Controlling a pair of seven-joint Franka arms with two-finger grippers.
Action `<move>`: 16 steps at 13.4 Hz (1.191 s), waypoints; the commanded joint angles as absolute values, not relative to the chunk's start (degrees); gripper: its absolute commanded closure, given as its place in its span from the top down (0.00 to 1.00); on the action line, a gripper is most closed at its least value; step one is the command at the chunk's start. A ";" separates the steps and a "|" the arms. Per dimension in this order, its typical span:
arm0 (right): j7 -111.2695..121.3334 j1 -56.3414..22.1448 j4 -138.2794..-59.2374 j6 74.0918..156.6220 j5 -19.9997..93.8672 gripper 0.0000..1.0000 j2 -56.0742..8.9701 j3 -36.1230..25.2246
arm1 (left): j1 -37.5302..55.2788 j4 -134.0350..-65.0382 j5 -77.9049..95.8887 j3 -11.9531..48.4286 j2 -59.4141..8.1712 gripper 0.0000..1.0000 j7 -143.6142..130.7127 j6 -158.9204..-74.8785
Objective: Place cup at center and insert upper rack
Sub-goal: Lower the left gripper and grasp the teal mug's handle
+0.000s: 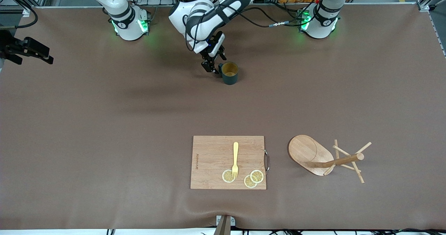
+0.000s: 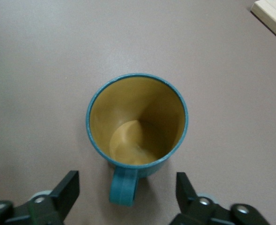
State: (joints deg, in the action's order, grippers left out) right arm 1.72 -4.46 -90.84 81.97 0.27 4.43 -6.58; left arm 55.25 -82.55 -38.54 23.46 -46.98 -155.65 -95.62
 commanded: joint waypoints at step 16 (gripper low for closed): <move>1.05 -4.22 -90.44 81.74 1.14 1.00 5.98 -6.33 | 61.26 -81.04 -40.87 18.90 -48.52 0.68 -160.05 -96.59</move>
